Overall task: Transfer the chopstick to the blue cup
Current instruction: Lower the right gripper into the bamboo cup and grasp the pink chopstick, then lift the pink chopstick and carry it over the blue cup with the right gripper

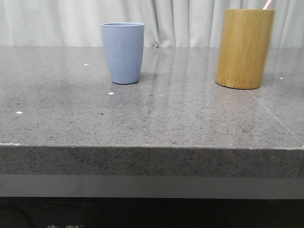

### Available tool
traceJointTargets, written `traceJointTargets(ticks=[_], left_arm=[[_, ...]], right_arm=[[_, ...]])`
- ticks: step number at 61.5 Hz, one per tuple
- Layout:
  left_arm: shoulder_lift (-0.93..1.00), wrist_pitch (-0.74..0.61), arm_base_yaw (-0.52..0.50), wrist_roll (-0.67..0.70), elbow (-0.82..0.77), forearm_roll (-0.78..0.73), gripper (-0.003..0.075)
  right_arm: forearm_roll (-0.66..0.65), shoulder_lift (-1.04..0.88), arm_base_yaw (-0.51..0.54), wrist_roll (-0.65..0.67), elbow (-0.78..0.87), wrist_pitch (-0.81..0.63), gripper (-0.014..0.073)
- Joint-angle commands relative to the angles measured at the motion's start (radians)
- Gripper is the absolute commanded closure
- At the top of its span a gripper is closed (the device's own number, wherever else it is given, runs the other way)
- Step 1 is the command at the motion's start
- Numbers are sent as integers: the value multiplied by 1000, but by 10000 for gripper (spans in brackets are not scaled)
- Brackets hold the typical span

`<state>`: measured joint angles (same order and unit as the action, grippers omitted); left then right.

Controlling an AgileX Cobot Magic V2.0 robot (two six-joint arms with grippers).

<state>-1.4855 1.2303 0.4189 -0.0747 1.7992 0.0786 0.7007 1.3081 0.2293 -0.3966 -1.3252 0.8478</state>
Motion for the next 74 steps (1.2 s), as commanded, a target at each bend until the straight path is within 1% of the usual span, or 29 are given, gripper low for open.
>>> traceJointTargets(ticks=[1,6,13,21,26,29,33,38,42,52,56,69,74], left_arm=[[128,-112,9,10,-112,5,417],[218,-161,9,10,-237,9,417],[334,-187,9,10,-395,14,417],[448,-197,9,10,-519,14,417],[506,-214,9,10,-566,14,417],[526,-223,9,10,-581,12,417],[550,-225,9,10,-596,2,417],[563,-225,9,10,-602,2,417],[563,-225,9,10,-602,2,417],[556,-225,9,10,-602,2,417],[550,-227,9,10,-602,2,417],[550,-230,9,10,-602,2,417],[550,-230,9,10,-602,2,417]], right_arm=[[74,41,6,-39,-91,-14,44],[81,105,6,-39,-146,-12,44],[90,185,-13,-39,-209,-2,44],[90,268,-51,-39,-274,-17,44],[90,313,-73,-39,-309,-25,47],[90,336,-82,-39,-326,-22,67],[91,356,-86,-39,-345,-19,123],[91,357,-89,-39,-348,-16,218],[90,357,-89,-39,-348,0,270],[81,355,-89,-39,-348,14,333],[80,355,-89,-39,-348,26,374],[79,355,-89,-39,-348,29,566],[78,354,-89,-39,-348,29,618]])
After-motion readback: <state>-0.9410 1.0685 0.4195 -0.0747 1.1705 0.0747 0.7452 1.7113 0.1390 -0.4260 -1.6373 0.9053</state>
